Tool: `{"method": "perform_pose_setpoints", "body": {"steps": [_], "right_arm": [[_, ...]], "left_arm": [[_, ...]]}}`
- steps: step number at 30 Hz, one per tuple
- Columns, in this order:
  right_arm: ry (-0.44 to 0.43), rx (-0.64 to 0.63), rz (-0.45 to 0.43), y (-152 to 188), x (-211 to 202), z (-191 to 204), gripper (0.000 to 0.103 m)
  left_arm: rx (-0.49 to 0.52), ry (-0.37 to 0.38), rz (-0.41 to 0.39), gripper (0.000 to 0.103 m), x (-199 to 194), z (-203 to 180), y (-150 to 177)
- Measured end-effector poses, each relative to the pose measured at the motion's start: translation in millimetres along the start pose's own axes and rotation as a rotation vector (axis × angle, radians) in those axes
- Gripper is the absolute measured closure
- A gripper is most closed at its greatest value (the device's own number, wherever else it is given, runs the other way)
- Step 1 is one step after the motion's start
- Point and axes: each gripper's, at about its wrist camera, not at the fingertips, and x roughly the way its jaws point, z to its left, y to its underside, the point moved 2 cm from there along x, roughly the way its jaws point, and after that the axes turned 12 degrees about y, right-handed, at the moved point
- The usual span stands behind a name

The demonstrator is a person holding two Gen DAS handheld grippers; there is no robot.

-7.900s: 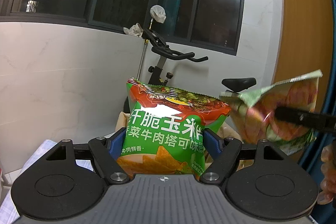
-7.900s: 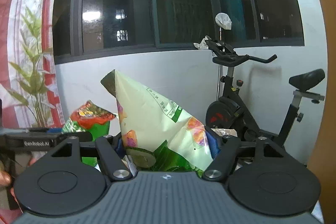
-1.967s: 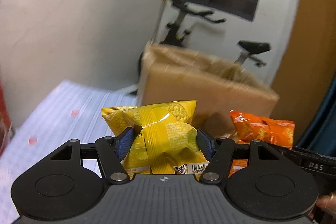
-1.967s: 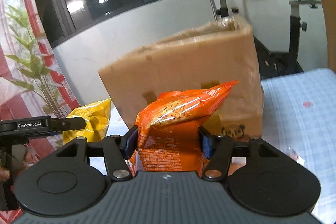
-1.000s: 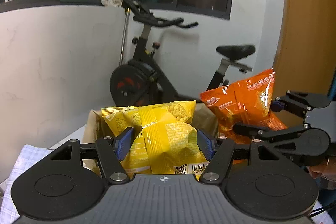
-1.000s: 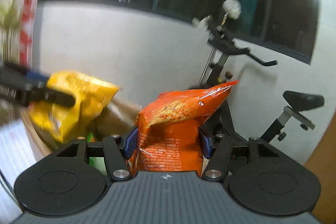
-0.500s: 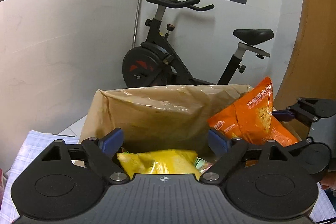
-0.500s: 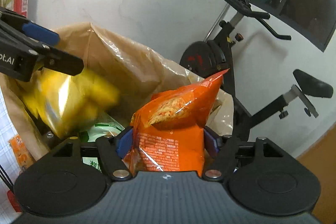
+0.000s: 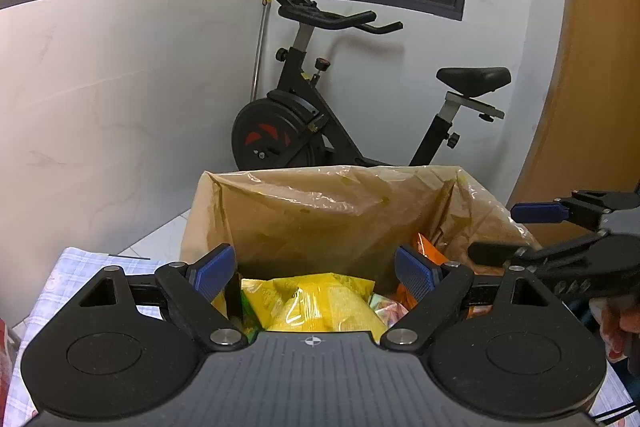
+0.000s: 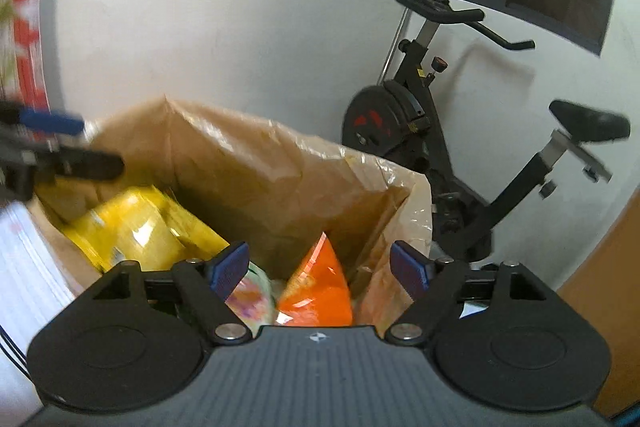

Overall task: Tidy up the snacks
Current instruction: 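Lift both bags over the box and drop them inside with both tools, then lower left tool to the orange cake packet while right grasps the bread loaf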

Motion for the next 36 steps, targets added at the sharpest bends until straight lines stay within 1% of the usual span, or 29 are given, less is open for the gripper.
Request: {"method": "perform_pose_setpoints", "body": {"steps": [3,7,10,13,15,18,22,24,27,29,30,31,32,33,36], "right_arm": [[-0.064,0.126,-0.031,-1,-17,-15,0.023],[-0.107,0.231,-0.056,7,-40,-25,0.023],[-0.133,0.268,-0.087,18,-60,-28,0.023],[-0.156,0.273,-0.139,34,-81,-26,0.023],[-0.17,0.265,-0.157,47,-90,-24,0.023],[-0.177,0.245,-0.143,67,-95,-17,0.023],[-0.17,0.217,-0.082,94,-90,-6,0.022],[-0.158,0.22,-0.049,109,-88,0,0.017],[-0.146,0.209,-0.011,124,-83,9,0.016],[-0.173,0.18,0.017,132,-81,16,0.012],[-0.198,0.186,0.031,137,-80,19,0.011],[-0.204,0.197,0.047,140,-79,21,0.009],[-0.201,0.204,0.06,144,-78,22,0.003],[-0.194,0.21,0.063,148,-77,22,0.0],[-0.155,0.223,0.084,156,-72,23,0.0]], "left_arm": [[0.002,0.005,-0.01,0.014,-13,-3,4],[0.003,0.011,-0.019,0.014,-35,-5,13],[-0.002,0.017,-0.02,0.014,-50,-6,24],[-0.019,0.024,-0.02,0.014,-63,-4,39],[-0.018,0.003,-0.01,0.014,-68,-4,51],[0.004,-0.025,-0.003,0.014,-71,-6,69],[-0.033,-0.019,0.0,0.014,-72,-3,91],[-0.06,-0.011,0.017,0.015,-68,2,102],[-0.083,0.015,0.057,0.016,-59,6,115],[-0.073,0.045,0.054,0.017,-58,4,121],[-0.064,0.055,0.038,0.017,-59,4,123],[-0.055,0.054,0.025,0.017,-60,3,125],[-0.05,0.05,0.023,0.017,-60,3,126],[-0.054,0.044,0.03,0.017,-58,5,127],[-0.096,0.029,0.026,0.016,-59,13,133]]}}
